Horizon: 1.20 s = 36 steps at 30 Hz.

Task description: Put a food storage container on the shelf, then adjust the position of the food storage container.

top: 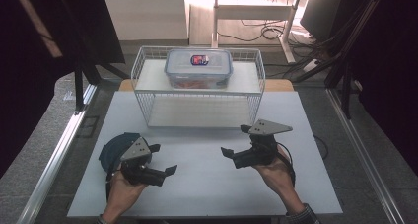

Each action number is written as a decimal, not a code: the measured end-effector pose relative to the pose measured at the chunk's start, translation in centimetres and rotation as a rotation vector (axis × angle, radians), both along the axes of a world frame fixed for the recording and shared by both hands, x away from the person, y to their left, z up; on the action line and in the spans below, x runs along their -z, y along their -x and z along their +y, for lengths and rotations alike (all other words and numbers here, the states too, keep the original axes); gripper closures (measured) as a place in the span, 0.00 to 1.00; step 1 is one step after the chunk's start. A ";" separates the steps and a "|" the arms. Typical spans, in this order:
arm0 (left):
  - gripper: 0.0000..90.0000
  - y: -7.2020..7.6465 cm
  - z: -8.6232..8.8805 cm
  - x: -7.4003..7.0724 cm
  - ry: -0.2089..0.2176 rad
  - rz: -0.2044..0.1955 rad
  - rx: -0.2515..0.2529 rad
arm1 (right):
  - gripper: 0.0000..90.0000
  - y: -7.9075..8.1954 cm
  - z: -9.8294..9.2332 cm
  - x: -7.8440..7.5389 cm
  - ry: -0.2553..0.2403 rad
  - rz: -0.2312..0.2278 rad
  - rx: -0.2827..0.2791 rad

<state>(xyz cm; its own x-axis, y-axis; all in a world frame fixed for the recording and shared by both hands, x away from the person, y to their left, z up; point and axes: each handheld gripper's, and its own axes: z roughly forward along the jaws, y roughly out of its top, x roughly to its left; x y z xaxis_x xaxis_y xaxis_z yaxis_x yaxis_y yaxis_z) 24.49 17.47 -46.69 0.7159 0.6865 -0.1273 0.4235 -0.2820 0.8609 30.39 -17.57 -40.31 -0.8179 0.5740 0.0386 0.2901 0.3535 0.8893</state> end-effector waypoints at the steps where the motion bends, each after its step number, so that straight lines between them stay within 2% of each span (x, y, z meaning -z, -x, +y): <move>1: 0.06 0.2 0.0 0.1 -0.004 -0.005 -0.001 | 0.01 0.2 -0.1 0.2 0.000 0.004 -0.001; 8: 0.05 1.6 0.3 1.4 -0.001 -0.019 -0.024 | 0.01 1.7 -0.9 1.8 -0.020 0.009 -0.021; 16: 0.04 2.8 0.0 2.8 -0.045 -0.020 -0.041 | 0.01 3.4 -2.5 3.6 -0.055 0.012 -0.008; 22: 0.04 3.6 -0.4 3.8 -0.088 -0.014 -0.025 | 0.01 4.5 -3.9 5.2 -0.031 0.013 0.020; 26: 0.04 3.8 -0.6 4.3 -0.113 -0.002 -0.012 | 0.01 5.0 -4.6 6.4 -0.019 0.039 0.041; 28: 0.04 3.7 -0.7 4.3 -0.120 0.001 -0.007 | 0.01 5.1 -4.8 7.1 0.005 0.053 0.041; 31: 0.04 3.7 -0.7 4.3 -0.110 0.006 -0.011 | 0.01 5.2 -4.8 7.5 0.032 0.053 0.043; 36: 0.03 3.0 0.0 3.7 -0.068 0.026 -0.039 | 0.01 5.1 -4.9 7.6 0.040 0.048 0.050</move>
<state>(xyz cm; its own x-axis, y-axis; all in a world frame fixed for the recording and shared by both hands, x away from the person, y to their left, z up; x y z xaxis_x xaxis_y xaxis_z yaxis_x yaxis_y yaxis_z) 21.47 17.46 -50.40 0.6859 0.7211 -0.0977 0.4569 -0.3222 0.8291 25.29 -22.49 -47.88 -0.7860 0.6158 0.0539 0.3505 0.3722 0.8594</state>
